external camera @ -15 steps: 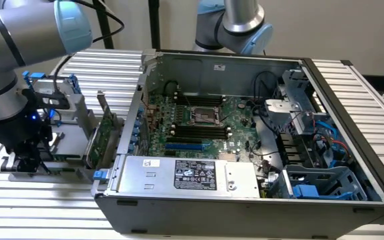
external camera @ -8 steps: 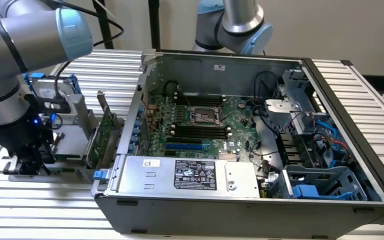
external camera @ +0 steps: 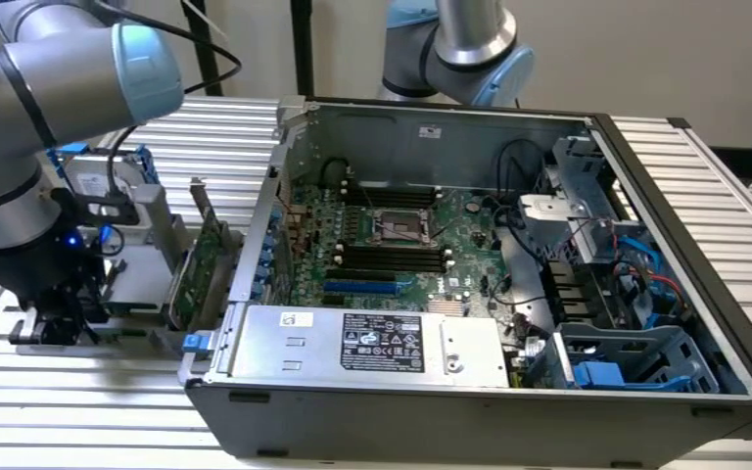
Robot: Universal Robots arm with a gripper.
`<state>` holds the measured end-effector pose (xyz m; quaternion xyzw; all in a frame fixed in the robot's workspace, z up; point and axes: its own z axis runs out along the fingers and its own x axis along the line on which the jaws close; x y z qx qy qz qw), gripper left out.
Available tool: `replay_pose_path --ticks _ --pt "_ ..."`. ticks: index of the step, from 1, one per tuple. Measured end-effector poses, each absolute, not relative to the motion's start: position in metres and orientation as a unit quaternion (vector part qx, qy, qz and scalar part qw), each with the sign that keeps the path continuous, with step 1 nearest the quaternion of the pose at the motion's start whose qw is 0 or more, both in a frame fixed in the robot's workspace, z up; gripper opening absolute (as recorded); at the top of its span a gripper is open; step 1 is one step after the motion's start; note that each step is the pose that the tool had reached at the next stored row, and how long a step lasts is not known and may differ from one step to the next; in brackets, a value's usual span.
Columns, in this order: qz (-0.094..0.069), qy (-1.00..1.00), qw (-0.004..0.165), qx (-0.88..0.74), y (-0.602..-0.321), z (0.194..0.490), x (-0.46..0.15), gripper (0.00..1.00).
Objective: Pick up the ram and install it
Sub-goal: 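Pick up the ram and move it above insertion slot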
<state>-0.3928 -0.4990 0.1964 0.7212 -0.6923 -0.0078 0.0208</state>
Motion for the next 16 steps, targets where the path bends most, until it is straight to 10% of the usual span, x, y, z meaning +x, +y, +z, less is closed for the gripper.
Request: replay_pose_path --ticks 16 --pt "-0.004 -0.686 0.020 0.728 -0.4980 0.1939 -0.3928 1.00"
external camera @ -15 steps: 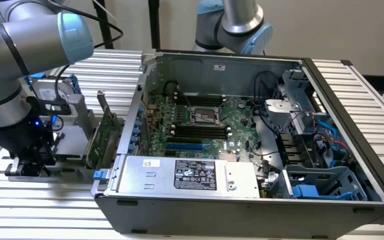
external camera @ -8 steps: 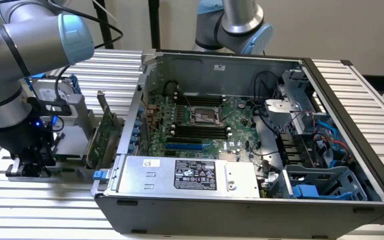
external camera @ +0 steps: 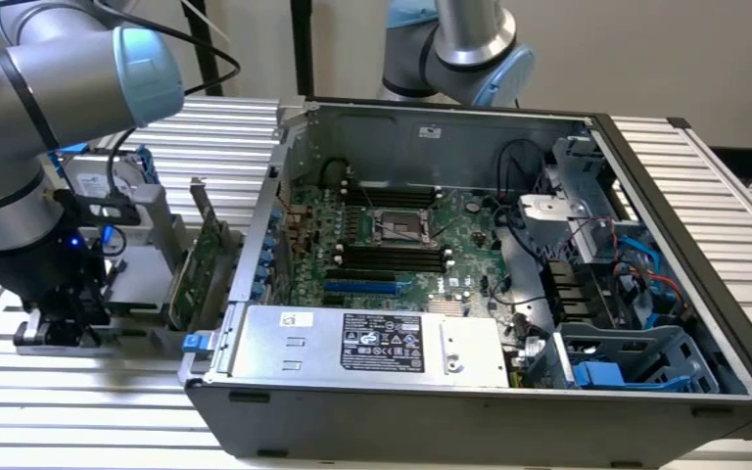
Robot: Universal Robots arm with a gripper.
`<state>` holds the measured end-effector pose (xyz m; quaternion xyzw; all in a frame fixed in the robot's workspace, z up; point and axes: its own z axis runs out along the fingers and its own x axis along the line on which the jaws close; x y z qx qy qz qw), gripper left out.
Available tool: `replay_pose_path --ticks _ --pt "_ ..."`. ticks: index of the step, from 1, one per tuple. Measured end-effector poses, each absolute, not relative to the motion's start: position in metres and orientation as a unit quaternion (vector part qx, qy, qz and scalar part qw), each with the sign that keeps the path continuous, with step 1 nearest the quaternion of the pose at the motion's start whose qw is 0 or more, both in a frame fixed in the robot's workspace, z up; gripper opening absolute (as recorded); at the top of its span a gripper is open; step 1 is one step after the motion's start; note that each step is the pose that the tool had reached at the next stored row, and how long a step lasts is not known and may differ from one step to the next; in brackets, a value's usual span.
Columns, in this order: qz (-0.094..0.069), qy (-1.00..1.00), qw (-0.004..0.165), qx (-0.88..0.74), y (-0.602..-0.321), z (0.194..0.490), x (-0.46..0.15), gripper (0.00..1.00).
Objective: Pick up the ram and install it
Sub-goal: 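Pick up the ram and move it above insertion slot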
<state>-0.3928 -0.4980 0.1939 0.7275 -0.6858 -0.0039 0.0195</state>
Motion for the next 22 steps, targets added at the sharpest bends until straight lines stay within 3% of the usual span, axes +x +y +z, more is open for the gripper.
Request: replay_pose_path --ticks 1,22 --pt "-0.004 -0.686 0.020 0.728 -0.4980 0.1939 -0.3928 0.00" --pt "-0.004 -0.696 0.020 0.718 -0.5024 0.1939 -0.3928 0.00"
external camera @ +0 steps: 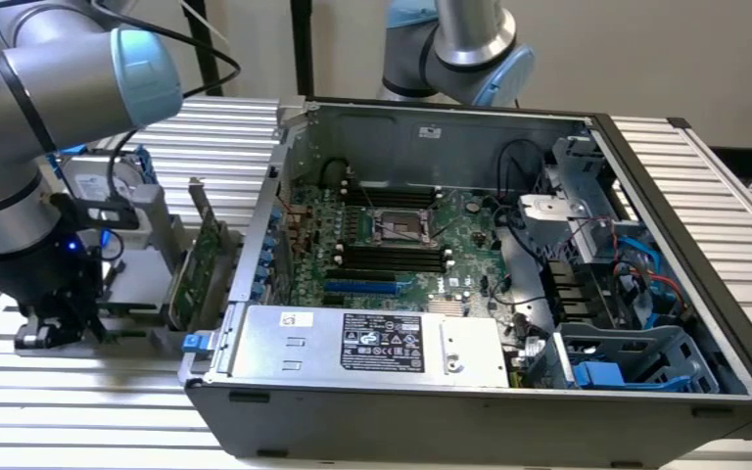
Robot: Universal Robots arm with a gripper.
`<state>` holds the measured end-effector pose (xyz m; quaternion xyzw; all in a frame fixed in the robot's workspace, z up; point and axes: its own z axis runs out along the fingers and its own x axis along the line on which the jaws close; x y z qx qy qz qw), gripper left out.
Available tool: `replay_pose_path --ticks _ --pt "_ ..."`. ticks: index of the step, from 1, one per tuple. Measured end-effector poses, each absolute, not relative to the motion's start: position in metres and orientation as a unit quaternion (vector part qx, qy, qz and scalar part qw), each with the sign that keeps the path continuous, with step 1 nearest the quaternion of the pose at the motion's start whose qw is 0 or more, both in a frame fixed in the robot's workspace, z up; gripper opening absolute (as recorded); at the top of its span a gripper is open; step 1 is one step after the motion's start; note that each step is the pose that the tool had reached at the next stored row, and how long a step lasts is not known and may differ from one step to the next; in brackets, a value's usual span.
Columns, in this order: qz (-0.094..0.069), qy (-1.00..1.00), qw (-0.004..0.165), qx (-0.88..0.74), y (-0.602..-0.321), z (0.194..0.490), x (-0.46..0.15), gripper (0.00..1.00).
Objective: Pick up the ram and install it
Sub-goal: 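Pick up the ram and move it above insertion slot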
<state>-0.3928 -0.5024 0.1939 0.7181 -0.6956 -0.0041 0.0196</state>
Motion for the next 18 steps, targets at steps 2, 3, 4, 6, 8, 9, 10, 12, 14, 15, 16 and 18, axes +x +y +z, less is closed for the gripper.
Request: replay_pose_path --ticks 2,3,4,6,8,9,10,12,14,15,16,18 --pt "-0.004 -0.703 0.019 0.711 -0.5023 0.1939 -0.3928 0.00" --pt "-0.004 -0.706 0.019 0.708 -0.5023 0.1939 -0.3928 0.00" --pt "-0.004 -0.707 0.020 0.707 -0.5023 0.1939 -0.3928 0.00" --pt "-0.004 -0.707 0.019 0.707 -0.5023 0.1939 -0.3928 0.00" --pt "-0.004 -0.707 0.019 0.707 -0.5023 0.1939 -0.3928 0.00" --pt "-0.004 -0.707 0.019 0.707 -0.5023 0.1939 -0.3928 0.00" --pt "-0.004 -0.707 0.019 0.707 -0.5023 0.1939 -0.3928 0.00" --pt "-0.004 -0.707 0.019 0.707 -0.5023 0.1939 -0.3928 0.00" --pt "-0.004 -0.707 0.019 0.707 -0.5023 0.1939 -0.3928 0.00" --pt "-0.004 -0.707 0.019 0.707 -0.5023 0.1941 -0.3928 0.00" --pt "-0.004 -0.707 0.019 0.707 -0.5023 0.1947 -0.3928 0.00" --pt "-0.004 -0.707 0.019 0.707 -0.5023 0.1961 -0.3929 0.00"
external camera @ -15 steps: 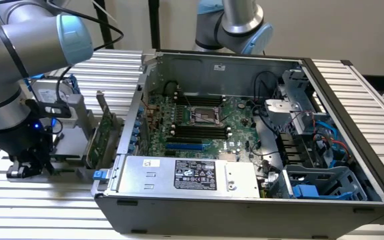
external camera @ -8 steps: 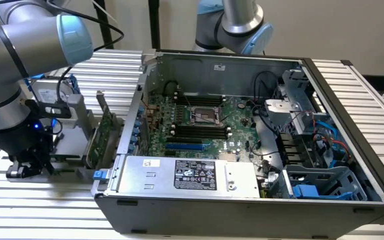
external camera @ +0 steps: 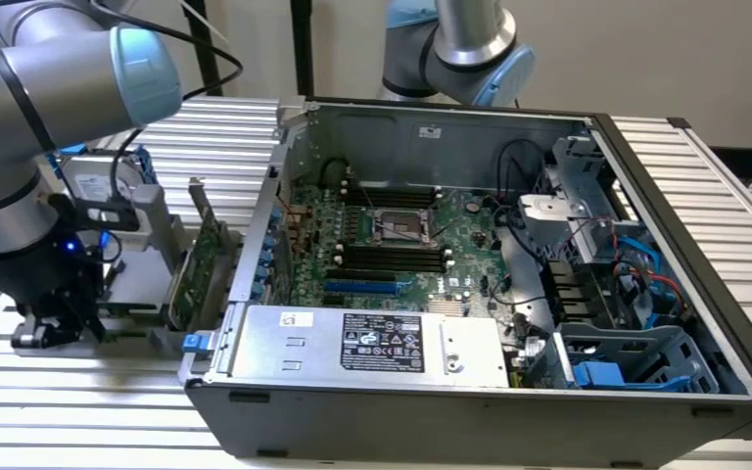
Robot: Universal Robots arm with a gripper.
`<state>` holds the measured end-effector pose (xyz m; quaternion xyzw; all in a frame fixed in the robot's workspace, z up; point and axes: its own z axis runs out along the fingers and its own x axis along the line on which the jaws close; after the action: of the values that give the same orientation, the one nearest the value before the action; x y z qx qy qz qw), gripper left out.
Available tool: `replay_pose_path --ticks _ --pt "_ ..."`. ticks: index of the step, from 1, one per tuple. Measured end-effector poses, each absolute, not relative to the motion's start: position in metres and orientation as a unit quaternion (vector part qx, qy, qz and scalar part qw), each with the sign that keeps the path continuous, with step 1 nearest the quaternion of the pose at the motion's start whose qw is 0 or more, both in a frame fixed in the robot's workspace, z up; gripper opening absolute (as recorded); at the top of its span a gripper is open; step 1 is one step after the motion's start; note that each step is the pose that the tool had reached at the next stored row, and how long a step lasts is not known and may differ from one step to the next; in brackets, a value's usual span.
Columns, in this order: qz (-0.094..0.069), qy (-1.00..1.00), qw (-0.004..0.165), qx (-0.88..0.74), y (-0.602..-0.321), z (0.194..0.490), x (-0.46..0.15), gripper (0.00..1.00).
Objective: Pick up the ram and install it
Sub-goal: 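Pick up the ram and move it above insertion slot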
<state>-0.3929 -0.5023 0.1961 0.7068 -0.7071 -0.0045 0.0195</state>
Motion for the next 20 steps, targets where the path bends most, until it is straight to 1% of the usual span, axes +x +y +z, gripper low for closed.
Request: replay_pose_path --ticks 10,20 --pt "-0.004 -0.707 0.019 0.707 -0.502 0.214 -0.393 0.00" --pt "-0.005 -0.707 0.019 0.707 -0.502 0.255 -0.392 0.00"
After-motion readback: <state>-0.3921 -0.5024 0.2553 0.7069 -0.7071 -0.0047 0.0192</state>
